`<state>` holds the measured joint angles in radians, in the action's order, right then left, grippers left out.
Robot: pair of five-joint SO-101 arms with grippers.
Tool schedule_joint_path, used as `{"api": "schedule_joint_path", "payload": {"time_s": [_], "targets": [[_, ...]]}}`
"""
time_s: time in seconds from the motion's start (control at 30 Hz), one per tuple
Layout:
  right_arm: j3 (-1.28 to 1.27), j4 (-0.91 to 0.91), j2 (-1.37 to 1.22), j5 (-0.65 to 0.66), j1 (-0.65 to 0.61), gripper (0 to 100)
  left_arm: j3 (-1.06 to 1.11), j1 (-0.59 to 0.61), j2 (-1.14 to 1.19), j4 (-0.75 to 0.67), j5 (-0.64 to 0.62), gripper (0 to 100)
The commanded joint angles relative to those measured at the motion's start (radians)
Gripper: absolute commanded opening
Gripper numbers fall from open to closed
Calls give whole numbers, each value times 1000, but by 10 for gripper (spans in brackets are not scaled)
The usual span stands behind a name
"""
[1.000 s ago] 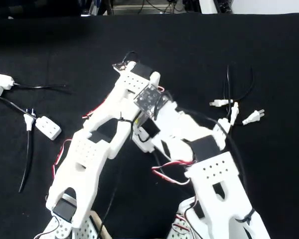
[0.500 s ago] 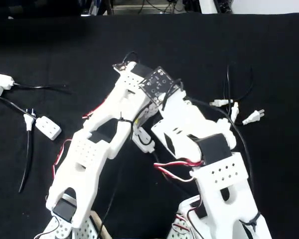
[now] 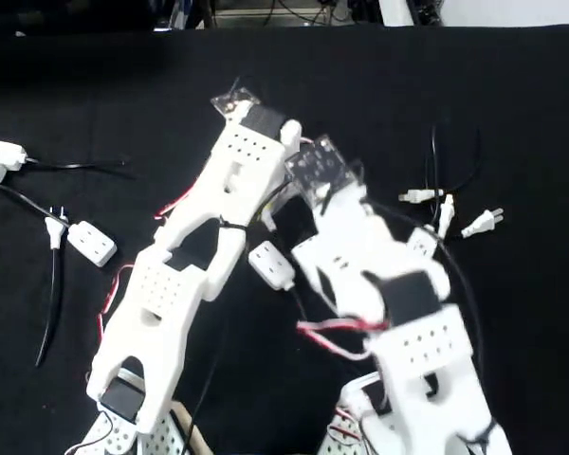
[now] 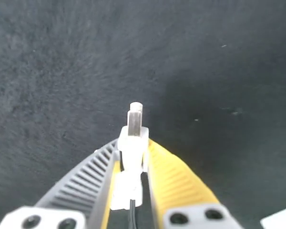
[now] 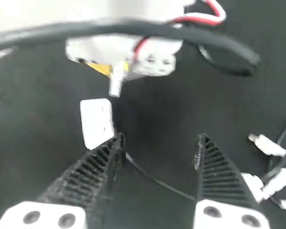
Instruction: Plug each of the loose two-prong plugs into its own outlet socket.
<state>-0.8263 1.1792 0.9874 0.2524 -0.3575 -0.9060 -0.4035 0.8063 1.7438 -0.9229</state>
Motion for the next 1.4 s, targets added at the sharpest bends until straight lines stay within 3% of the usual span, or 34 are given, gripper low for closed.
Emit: {"api": "schedule_joint_path", "payload": {"time_s": [0.0, 0.2, 0.4, 0.6, 0.93, 1.17, 1.37], "targets": [[-73, -40, 219, -38, -38, 243, -53, -4, -106, 15, -46, 29], [-206, -20, 452, -28, -18, 244, -53, -67, -123, 15, -87, 28], [-74, 51, 194, -28, 28, 244, -61, -96, -117, 11, -127, 28], [68, 204, -64, 2, -129, 241, -33, -84, -117, 3, -132, 28], [102, 270, 179, 110, 269, 243, -39, 50, -183, 15, -135, 28], [125, 129, -171, 17, 394, 240, 65, 159, -450, 15, -212, 29], [131, 14, -390, -75, 407, 240, 183, 252, -652, 17, -203, 28]]}}
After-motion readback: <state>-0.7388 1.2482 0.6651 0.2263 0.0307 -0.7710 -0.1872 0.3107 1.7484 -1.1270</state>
